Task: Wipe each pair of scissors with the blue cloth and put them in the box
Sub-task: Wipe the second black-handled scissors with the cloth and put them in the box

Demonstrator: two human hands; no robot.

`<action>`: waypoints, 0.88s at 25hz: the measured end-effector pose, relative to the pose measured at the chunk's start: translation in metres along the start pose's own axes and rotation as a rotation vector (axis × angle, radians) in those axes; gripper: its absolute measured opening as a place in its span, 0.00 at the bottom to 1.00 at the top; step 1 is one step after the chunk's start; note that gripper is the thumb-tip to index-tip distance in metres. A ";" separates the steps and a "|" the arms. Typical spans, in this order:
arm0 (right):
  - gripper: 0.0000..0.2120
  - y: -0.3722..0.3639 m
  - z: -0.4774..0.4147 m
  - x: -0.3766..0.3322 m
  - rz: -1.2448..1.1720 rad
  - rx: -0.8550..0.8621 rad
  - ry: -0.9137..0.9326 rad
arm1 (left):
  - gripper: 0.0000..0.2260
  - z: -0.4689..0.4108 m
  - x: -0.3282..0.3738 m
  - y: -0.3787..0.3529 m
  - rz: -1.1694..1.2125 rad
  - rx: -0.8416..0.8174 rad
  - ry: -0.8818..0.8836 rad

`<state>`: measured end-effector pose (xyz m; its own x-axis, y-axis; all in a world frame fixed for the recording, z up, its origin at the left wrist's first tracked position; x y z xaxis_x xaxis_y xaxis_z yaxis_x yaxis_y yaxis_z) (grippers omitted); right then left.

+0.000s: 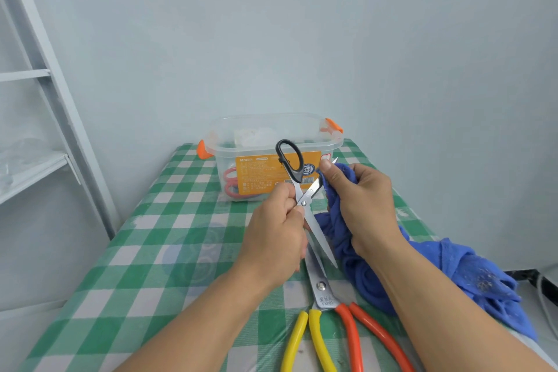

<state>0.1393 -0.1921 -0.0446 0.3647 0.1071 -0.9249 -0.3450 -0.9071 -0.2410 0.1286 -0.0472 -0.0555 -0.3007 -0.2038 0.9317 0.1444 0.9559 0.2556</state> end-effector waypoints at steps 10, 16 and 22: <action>0.12 -0.016 0.010 0.011 0.177 -0.247 -0.052 | 0.05 -0.005 -0.011 0.005 0.068 0.020 0.088; 0.14 0.010 -0.010 -0.004 0.222 -0.024 0.084 | 0.04 -0.002 -0.006 0.003 0.026 0.000 0.047; 0.14 0.013 -0.011 0.006 0.123 -0.013 0.019 | 0.04 -0.001 -0.006 0.001 0.007 -0.003 0.054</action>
<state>0.1468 -0.2073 -0.0502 0.3370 -0.0134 -0.9414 -0.3767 -0.9183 -0.1218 0.1316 -0.0448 -0.0609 -0.2482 -0.2085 0.9460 0.1493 0.9567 0.2500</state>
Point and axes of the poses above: each hand's wrist, its own z-axis away from the middle knuckle, its own y-axis out of the back of the hand, x = y × z, the point moved 8 cm from there along -z, towards the middle knuckle, and after that the axes turned 5 degrees about y, right-handed, at the moved point
